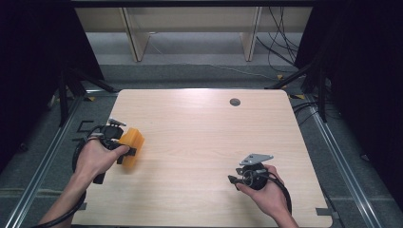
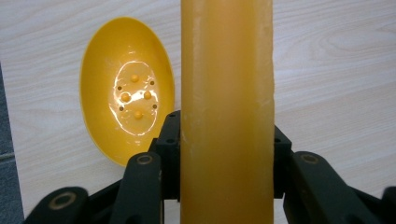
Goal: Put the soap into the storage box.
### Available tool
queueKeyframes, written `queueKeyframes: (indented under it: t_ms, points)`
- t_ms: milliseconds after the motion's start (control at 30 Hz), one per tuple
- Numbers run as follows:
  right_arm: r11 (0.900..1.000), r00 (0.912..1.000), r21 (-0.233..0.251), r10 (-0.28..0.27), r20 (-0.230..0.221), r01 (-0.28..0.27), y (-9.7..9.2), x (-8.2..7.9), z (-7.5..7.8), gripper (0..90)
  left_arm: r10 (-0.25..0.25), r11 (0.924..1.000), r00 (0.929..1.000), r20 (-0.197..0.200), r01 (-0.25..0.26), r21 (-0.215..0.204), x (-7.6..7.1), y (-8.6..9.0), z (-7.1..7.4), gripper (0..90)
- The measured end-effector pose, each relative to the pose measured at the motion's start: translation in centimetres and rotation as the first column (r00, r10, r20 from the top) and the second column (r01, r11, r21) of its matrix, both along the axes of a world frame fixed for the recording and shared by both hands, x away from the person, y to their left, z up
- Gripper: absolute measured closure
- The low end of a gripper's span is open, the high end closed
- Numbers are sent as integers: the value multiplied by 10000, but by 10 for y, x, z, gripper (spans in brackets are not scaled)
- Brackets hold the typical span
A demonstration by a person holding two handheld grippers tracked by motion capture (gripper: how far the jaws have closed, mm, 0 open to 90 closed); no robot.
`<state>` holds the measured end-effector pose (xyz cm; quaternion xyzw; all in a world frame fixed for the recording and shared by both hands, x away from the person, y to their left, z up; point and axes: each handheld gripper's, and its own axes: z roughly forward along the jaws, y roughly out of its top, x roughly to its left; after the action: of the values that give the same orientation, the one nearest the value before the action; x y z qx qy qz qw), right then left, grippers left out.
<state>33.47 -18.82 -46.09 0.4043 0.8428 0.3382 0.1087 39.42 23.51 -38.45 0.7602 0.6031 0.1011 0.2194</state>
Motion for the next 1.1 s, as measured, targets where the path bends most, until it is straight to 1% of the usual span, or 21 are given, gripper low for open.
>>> queueKeyframes:
  t_ms: [100, 133, 200, 233, 267, 300, 333, 367, 433, 467, 567, 600, 667, 700, 767, 800, 833, 900, 933, 1033, 1100]
  points:
    - [10000, 10000, 11, -70, -41, 70, 0, 0, 1, 561, 15, 10000, 10000, 7, -15, 20, 1, 0, 1, 607]
    - [10000, 10000, -16, -4, 64, 4, 0, 0, 0, 561, 31, 10000, 10000, 22, -31, -14, 1, 0, 1, 607]
    - [10000, 10000, -5, -23, 67, 23, 0, 0, 1, 561, 78, 9999, 10000, 49, -78, 81, 2, 1, 1, 607]
    - [10000, 10000, -1, -29, 77, 29, 0, 0, 1, 561, -33, 9999, 10000, 94, 32, 157, 3, 2, 1, 607]
    - [10000, 9998, -45, 50, 208, -49, -1, 0, 0, 561, -33, 9999, 10000, 94, 32, 157, 3, 2, 1, 607]
    - [10000, 9999, 7, 2, 152, -2, -1, 0, 0, 561, 115, 9999, 9999, 55, -115, 33, 4, 2, 2, 607]
    - [9999, 10000, -112, 45, 67, -44, -1, 0, 2, 560, 115, 9999, 9999, 55, -115, 33, 4, 2, 2, 607]
    - [9999, 10000, -106, 45, 81, -44, -2, 0, 1, 561, 30, 9999, 9999, 127, -32, 143, 5, 3, 2, 607]
    - [10000, 9997, -13, 35, 256, -34, -1, 0, 0, 561, 14, 9999, 9999, 118, -15, 139, 5, 4, 4, 607]
    - [10000, 9999, -2, -1, 161, 1, -1, 0, 0, 561, 103, 9999, 9998, 152, -104, 93, 6, 5, 5, 607]
    - [10000, 9998, -51, 30, 207, -29, -1, 0, 0, 561, 147, 9999, 9997, 216, -149, 85, 6, 7, 6, 607]
    - [10000, 10000, 1, -43, 87, 43, 0, 0, 1, 561, 197, 9997, 9995, 243, -200, 145, 6, 7, 6, 607]
    - [10000, 10000, -1, -36, 84, 36, 0, -1, 1, 561, 272, 9995, 9994, 210, -275, 127, 8, 8, 7, 607]
    - [10000, 10000, 11, -36, 73, 36, 0, -1, 1, 561, 364, 9992, 9989, 308, -370, 164, 8, 9, 6, 607]
    - [10000, 10000, 11, -36, 87, 36, 0, -1, 1, 560, 446, 9989, 9984, 338, -450, 130, 10, 11, 6, 607]
    - [10000, 10000, 12, -33, 94, 32, 0, -1, 1, 561, 463, 9988, 9984, 323, -467, 135, 11, 12, 6, 607]
    - [10000, 9997, -32, 33, 232, -32, -1, 0, 0, 561, 511, 9986, 9982, 300, -515, 131, 12, 13, 6, 607]
    - [10000, 9998, -33, 28, 219, -27, -1, 0, 0, 561, 631, 9978, 9976, 299, -636, 165, 13, 14, 6, 607]
    - [10000, 9999, 18, -35, 102, 35, -1, -1, 1, 561, 847, 9963, 9961, 253, -850, 121, 14, 14, 5, 607]
    - [10000, 10000, 8, -37, 79, 37, 0, -1, 1, 560, 930, 9952, 9954, 219, -937, 299, 17, 16, 3, 606]
    - [10000, 10000, 7, -37, 79, 37, 0, -1, 1, 560, 969, 9947, 9951, 199, -975, 325, 18, 16, 3, 607]
